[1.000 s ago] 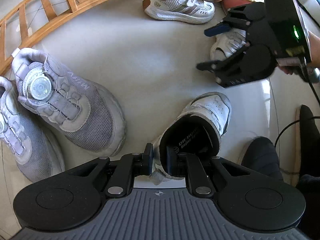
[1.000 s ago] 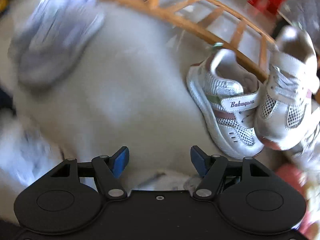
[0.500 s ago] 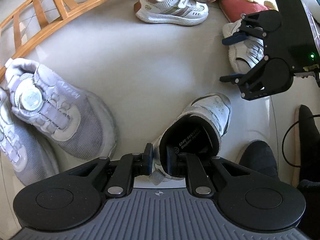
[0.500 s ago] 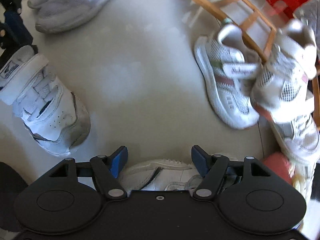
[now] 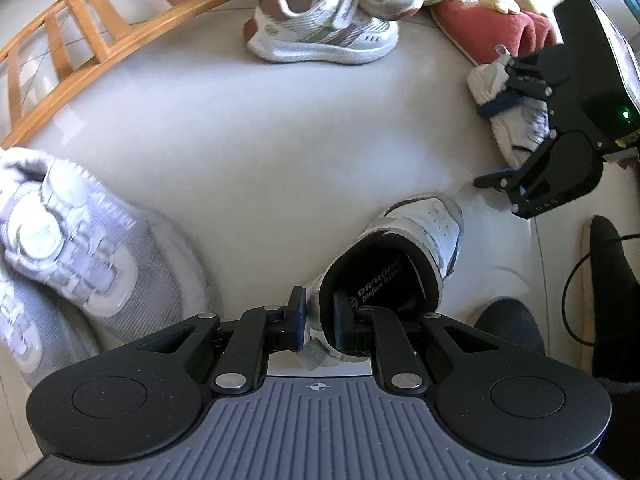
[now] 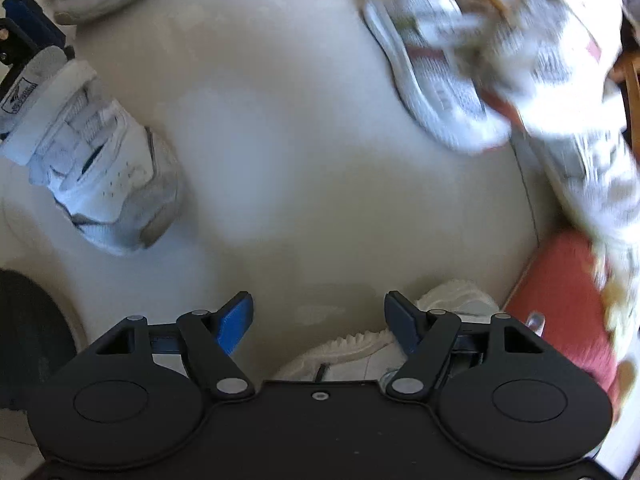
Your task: Organize scattered shoes
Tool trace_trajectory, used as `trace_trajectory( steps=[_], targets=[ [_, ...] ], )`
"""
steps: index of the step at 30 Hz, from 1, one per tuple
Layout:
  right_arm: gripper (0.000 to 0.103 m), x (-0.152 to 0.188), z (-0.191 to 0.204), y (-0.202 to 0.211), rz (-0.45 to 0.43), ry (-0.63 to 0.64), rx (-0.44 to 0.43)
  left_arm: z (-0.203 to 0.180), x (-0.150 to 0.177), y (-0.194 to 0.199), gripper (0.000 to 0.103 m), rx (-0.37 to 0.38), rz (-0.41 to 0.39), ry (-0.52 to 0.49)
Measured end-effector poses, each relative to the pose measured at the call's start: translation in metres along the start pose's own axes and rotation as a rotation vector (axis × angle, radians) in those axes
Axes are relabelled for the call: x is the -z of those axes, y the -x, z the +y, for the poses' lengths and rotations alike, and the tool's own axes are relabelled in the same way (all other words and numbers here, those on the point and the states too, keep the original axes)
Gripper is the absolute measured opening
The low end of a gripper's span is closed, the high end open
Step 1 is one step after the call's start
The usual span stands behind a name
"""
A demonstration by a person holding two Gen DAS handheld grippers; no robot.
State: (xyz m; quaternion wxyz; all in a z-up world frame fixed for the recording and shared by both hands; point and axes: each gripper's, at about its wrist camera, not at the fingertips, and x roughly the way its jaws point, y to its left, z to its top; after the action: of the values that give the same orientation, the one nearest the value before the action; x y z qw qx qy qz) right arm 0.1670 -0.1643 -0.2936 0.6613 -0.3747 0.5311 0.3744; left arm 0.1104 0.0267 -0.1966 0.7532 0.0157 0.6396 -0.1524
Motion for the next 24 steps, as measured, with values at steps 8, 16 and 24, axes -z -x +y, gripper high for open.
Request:
trace_trajectory(
  steps=[8,16,24],
  targets=[
    [0.075,0.058,-0.026,-0.001,0.063,-0.064,0.012,-0.019,-0.026,-0.01,0.015,0.035,-0.037,-0.029],
    [0.083,0.098,-0.03,0.032,-0.107,-0.103,-0.125,-0.033,-0.052,-0.021,0.015,0.049,-0.065,-0.04],
    [0.084,0.095,-0.037,0.041,-0.301,-0.215,-0.207,-0.042,-0.067,-0.023,0.017,0.054,-0.091,-0.023]
  ],
)
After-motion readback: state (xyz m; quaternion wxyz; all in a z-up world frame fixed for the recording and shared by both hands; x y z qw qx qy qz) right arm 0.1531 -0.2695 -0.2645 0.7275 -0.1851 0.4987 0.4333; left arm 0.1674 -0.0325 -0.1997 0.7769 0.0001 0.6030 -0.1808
